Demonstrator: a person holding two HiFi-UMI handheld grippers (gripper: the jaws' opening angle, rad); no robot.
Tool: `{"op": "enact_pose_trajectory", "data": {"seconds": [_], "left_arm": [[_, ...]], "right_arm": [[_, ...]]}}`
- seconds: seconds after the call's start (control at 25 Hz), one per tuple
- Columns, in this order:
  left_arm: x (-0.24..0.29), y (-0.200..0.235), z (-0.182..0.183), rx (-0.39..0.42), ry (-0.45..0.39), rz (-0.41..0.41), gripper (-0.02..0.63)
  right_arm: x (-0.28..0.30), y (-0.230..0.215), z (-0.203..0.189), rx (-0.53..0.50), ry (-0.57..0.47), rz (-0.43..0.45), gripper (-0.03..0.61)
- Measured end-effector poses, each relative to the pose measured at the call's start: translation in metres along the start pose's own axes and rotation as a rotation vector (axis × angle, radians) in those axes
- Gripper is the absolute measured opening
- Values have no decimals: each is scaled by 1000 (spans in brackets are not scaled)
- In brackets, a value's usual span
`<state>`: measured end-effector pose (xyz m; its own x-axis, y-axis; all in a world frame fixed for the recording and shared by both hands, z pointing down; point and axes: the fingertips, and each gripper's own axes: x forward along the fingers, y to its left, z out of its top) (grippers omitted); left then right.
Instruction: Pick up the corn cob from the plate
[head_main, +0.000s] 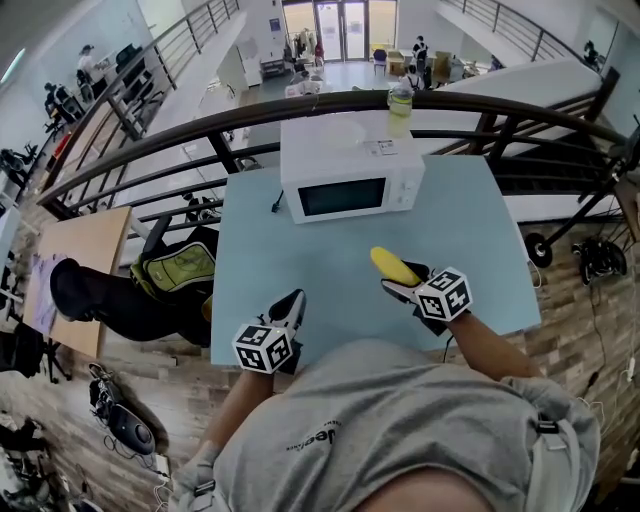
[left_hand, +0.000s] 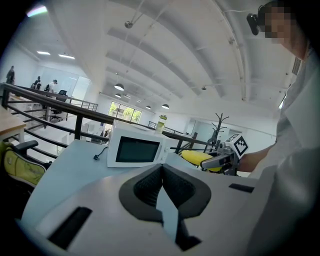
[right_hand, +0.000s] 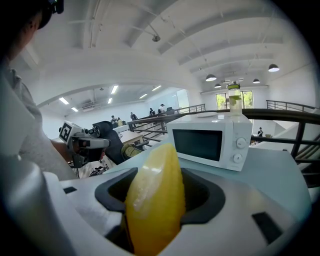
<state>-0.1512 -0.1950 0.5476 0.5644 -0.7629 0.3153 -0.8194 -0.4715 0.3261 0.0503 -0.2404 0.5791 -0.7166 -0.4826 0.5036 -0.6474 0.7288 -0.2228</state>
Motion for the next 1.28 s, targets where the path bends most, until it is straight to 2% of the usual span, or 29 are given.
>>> {"op": "enact_pose_trajectory", "data": {"seconds": [1.28], "left_arm": [[-3,-3,-8,-8,9,2,18]], "right_arm": [[-3,3,-9,20,-2,1,273]]}}
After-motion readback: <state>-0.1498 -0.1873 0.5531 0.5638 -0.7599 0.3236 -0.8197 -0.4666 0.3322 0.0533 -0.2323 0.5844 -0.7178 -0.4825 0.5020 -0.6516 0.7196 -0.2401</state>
